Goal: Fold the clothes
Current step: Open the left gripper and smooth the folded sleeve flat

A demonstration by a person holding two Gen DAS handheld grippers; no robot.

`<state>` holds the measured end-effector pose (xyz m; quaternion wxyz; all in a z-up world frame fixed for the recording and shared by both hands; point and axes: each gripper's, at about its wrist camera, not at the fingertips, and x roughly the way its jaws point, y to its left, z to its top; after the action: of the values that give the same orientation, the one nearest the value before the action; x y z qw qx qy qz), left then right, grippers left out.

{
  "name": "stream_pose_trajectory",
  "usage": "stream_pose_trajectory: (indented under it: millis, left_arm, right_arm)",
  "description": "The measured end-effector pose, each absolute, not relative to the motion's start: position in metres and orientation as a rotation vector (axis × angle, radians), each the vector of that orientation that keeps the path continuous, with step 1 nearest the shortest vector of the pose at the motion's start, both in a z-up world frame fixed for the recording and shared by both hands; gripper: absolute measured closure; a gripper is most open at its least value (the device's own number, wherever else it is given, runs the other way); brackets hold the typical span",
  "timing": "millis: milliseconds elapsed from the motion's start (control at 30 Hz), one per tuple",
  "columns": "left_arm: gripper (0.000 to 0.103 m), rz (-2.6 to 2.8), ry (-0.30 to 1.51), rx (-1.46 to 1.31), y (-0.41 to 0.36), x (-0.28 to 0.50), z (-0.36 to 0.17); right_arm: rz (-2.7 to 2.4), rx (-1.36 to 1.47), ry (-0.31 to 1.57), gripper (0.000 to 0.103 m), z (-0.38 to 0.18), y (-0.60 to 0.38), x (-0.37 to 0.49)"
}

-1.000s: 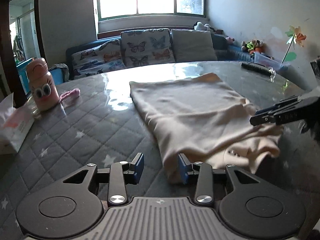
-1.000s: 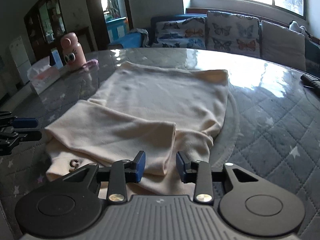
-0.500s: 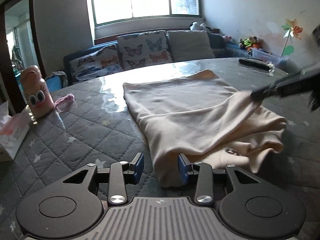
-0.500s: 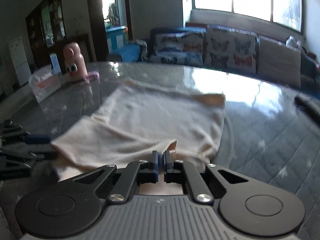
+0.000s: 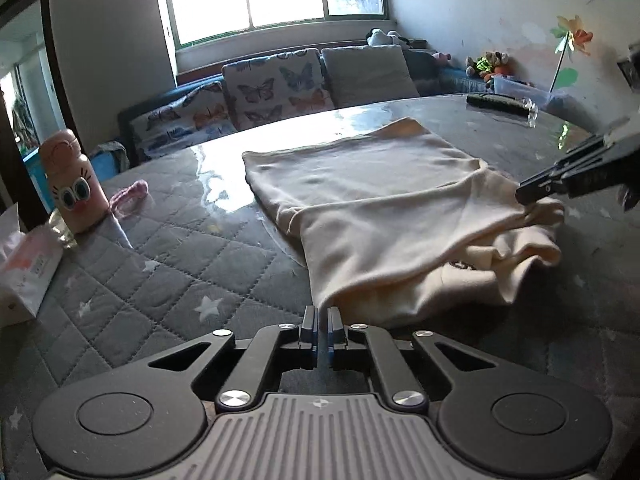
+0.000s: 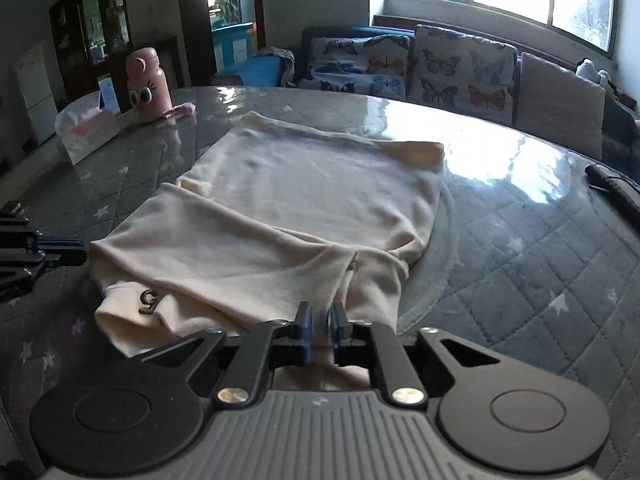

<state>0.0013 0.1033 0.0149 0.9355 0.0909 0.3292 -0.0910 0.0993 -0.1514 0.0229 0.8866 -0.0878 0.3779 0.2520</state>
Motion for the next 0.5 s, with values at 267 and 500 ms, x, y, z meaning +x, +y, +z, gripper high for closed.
stream_pose_trajectory:
  millis: [267,500]
  left_arm:
    - [0.095,-0.21,0.62,0.145,0.092,0.043,0.041]
    - [0.094,-0.248,0.661,0.154,0.074,0.085,0.024]
  right_arm:
    - [0.545,-0.165,0.739,0.093,0.03,-0.14,0.118]
    - [0.567,-0.18,0.753,0.093,0.013,-0.127,0.13]
